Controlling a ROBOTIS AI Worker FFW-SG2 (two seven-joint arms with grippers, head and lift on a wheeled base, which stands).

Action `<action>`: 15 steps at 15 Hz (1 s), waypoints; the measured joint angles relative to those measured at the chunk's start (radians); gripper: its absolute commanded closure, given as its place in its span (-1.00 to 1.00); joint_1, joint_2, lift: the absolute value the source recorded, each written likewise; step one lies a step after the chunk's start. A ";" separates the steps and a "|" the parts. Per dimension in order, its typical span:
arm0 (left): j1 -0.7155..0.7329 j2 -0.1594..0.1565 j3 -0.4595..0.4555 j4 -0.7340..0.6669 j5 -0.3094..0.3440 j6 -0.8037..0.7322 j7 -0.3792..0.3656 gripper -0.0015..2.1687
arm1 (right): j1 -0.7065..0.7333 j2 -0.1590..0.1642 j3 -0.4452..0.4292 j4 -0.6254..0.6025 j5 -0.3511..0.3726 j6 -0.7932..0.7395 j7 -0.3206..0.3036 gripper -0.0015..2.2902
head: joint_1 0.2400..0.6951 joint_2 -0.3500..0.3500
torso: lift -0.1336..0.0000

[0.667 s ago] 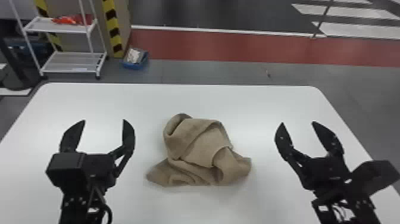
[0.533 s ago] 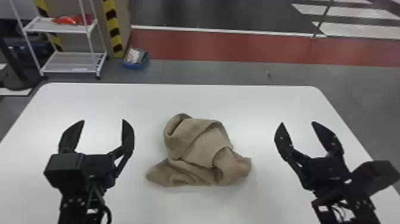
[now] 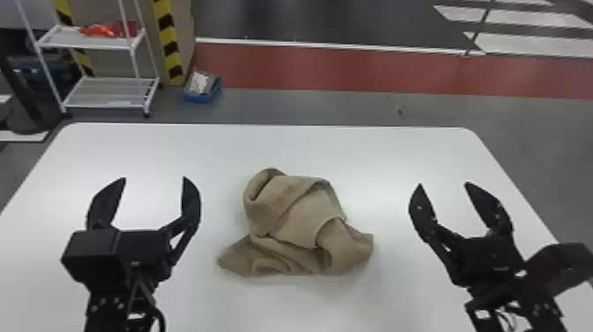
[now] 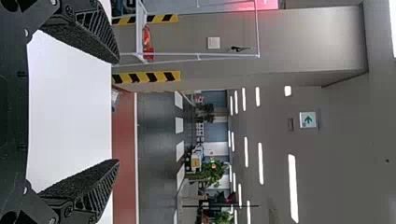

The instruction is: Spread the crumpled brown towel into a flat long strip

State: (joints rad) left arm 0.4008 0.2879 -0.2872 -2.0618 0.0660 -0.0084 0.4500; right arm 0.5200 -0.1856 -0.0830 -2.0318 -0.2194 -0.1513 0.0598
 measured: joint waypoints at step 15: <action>-0.009 -0.004 0.009 0.025 0.004 0.002 -0.005 -0.87 | -0.040 -0.012 0.170 0.019 0.111 0.103 0.067 -0.67 | 1.00 0.05 | -0.86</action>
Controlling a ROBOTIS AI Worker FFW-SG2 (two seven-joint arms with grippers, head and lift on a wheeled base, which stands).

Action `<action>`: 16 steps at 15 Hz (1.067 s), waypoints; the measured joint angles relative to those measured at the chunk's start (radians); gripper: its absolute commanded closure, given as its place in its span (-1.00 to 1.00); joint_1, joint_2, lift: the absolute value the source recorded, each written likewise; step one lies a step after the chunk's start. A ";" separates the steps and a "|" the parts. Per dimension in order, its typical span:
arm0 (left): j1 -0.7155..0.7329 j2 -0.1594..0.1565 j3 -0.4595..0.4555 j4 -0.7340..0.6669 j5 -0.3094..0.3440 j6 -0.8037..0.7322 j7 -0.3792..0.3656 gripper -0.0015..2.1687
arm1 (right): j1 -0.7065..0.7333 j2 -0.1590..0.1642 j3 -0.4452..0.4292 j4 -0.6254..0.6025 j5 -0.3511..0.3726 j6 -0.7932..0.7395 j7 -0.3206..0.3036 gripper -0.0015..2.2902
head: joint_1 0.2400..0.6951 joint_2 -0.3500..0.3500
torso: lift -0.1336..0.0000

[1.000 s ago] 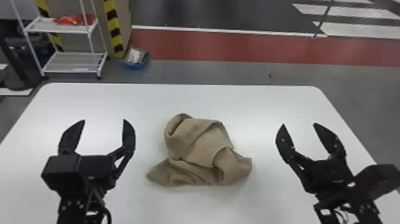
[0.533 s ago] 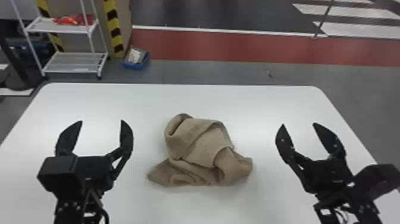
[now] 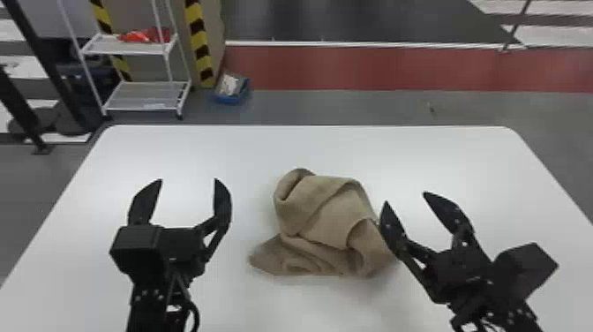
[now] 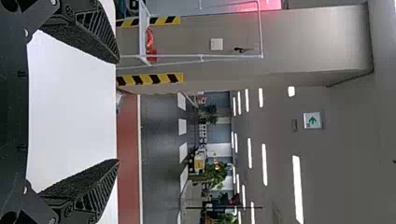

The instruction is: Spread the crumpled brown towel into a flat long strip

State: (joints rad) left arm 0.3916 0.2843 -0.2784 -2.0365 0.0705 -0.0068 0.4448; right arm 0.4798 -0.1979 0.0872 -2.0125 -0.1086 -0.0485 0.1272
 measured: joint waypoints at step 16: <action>-0.007 0.003 -0.011 0.018 0.002 -0.009 0.000 -0.87 | -0.052 -0.009 0.164 0.031 0.101 0.147 0.075 -0.38 | 1.00 0.43 | -0.86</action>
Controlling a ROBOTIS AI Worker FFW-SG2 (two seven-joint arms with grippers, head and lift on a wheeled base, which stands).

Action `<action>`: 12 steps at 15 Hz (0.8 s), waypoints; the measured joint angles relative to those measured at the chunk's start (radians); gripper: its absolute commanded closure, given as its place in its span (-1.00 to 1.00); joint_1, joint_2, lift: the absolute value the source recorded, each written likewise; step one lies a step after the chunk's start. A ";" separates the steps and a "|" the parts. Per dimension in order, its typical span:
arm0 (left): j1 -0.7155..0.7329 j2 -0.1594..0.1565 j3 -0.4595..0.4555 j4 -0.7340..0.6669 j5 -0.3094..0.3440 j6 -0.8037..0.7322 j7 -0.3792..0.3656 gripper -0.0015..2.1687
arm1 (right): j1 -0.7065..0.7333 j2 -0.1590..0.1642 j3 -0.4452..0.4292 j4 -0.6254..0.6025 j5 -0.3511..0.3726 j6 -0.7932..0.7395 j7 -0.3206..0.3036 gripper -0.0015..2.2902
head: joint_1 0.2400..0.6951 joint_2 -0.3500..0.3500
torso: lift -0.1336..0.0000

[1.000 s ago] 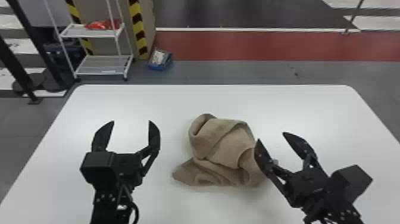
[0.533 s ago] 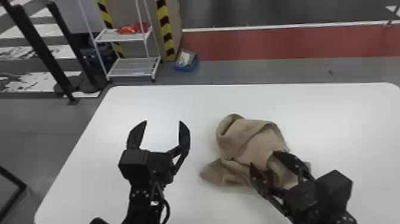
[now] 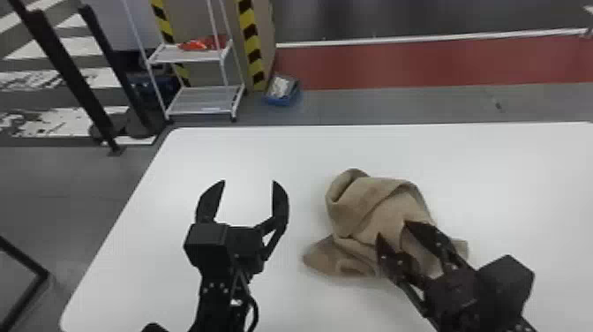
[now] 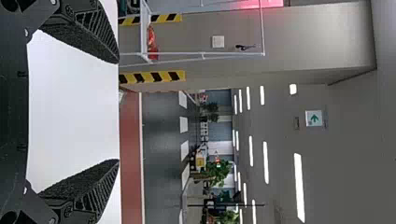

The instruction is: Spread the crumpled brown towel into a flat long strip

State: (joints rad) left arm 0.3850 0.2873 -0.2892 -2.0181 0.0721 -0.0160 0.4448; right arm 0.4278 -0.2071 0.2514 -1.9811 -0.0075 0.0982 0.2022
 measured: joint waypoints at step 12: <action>0.002 0.001 -0.001 0.000 -0.001 -0.003 0.001 -0.87 | 0.023 -0.002 0.003 -0.064 0.012 -0.058 -0.003 0.40 | 1.00 0.45 | -0.86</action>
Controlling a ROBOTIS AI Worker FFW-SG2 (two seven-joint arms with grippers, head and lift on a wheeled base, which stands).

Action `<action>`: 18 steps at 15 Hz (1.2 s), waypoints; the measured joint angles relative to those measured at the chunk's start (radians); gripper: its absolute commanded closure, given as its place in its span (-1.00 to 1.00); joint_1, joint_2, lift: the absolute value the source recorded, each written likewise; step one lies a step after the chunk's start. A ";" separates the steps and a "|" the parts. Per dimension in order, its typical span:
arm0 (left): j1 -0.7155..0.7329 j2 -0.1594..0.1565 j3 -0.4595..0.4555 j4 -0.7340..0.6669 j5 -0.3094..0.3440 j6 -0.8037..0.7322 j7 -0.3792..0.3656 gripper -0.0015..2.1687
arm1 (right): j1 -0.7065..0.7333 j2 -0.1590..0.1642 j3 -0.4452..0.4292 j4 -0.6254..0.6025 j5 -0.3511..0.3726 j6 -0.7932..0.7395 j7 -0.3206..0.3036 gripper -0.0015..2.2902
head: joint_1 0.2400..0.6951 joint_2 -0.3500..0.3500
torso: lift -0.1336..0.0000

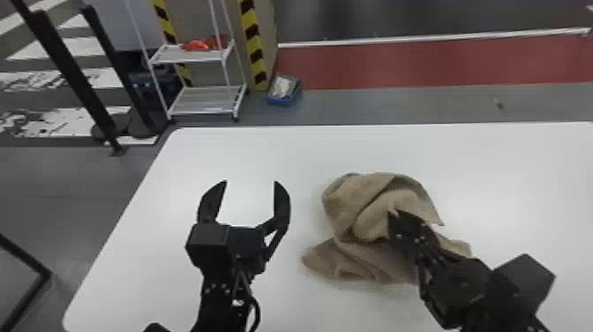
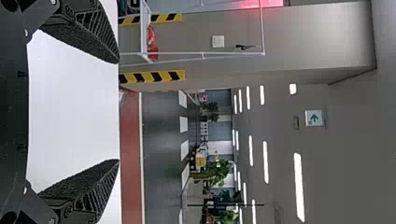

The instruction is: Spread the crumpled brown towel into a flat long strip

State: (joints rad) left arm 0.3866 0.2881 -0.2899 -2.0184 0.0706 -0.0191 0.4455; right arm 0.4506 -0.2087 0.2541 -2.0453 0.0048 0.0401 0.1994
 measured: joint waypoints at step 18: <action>0.031 0.004 0.022 -0.006 0.004 -0.056 -0.001 -0.87 | -0.295 0.006 -0.377 0.337 -0.283 -0.042 -0.113 -0.76 | 1.00 -0.38 | -0.86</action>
State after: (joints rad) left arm 0.4173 0.2926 -0.2680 -2.0245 0.0750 -0.0753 0.4446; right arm 0.1557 -0.2023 -0.1230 -1.7084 -0.2785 -0.0021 0.0865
